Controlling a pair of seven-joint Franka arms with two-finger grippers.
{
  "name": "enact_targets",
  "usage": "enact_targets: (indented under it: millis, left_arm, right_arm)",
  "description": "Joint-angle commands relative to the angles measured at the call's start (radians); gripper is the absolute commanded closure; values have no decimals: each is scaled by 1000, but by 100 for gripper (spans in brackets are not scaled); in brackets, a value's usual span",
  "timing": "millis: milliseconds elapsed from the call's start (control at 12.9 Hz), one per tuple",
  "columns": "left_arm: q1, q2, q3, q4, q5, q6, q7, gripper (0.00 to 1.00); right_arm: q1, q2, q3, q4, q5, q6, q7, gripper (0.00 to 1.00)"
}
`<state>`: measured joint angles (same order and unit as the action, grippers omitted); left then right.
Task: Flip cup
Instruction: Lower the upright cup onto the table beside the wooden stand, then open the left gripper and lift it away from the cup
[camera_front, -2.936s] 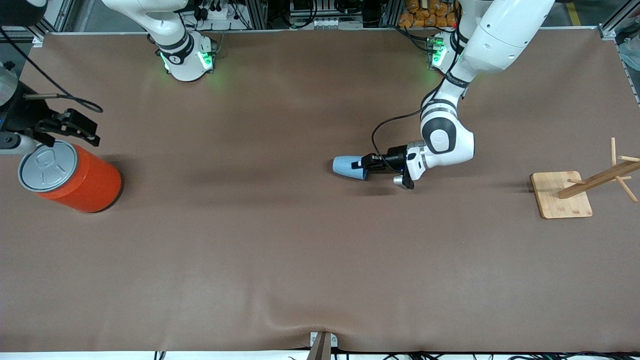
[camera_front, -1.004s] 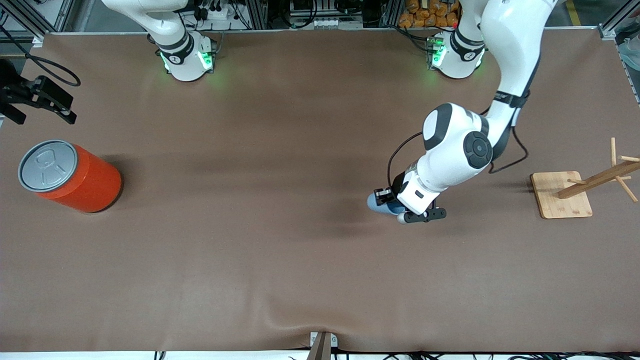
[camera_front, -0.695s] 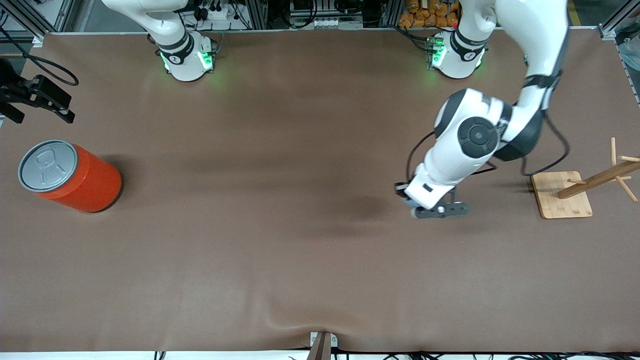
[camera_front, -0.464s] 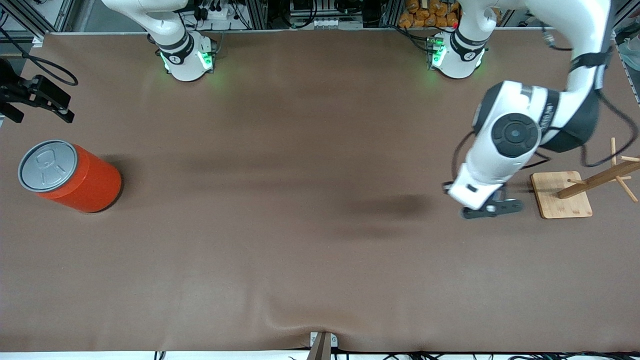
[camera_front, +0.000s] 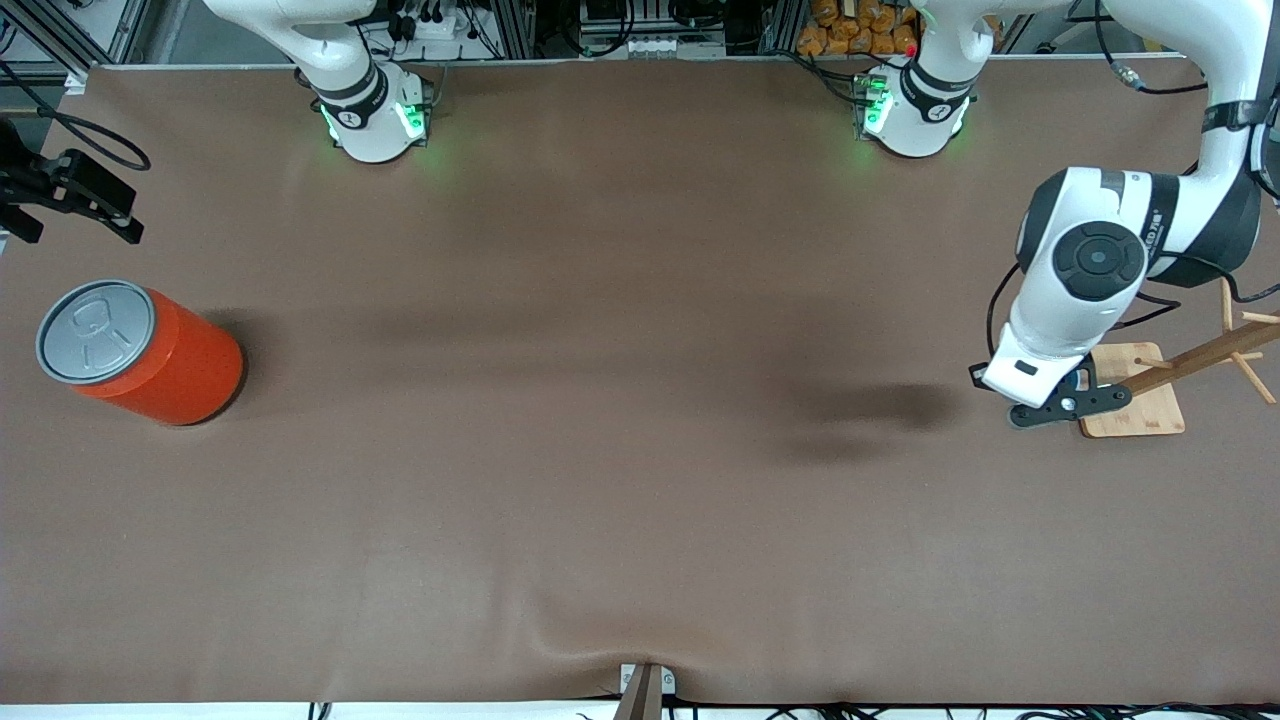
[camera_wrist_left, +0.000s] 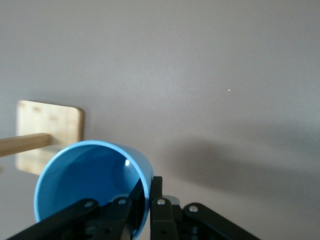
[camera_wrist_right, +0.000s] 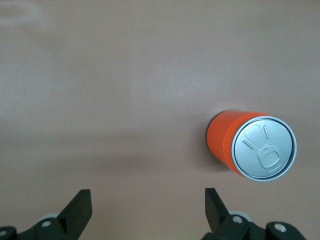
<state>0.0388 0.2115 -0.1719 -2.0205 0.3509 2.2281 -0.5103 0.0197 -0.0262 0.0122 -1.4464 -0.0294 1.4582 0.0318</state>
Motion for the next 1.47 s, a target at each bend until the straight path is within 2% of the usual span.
enact_targets:
  millis: [0,232,618,695,773,850,1004,1236,1391]
  left_arm:
    - [47,-2,-15,-122,-35,201,-7,100]
    - [78,63,-15,-155,-35,378,-25,100]
    - [75,160,-15,-146,-35,522,-39,100]
    - [75,161,-15,-141,-33,522,-34,87]
    - [75,157,-15,-139,-35,522,-34,38]
    - [76,149,-15,-139,-33,519,-27,0]
    - [76,112,-15,-138,-35,499,-27,0]
    - [73,1,-34,-132,-33,383,-24,0]
    - [73,-59,-58,-92,-35,268,-22,0]
  right_arm:
    - [-18,11,2,14,-18,-15,-12,0]
    - [-49,20,2,12,-12,-25,-6,0]
    - [-46,19,3,17,-11,-35,-6,0]
    - [-47,19,3,17,-7,-35,-7,0]
    - [-47,19,2,18,-6,-35,-7,0]
    - [-47,19,2,18,-6,-35,-7,0]
    - [-50,19,-7,17,-1,-33,-12,0]
    - [-44,19,-8,18,-1,-35,-12,0]
    - [-44,19,-8,18,-1,-35,-12,0]
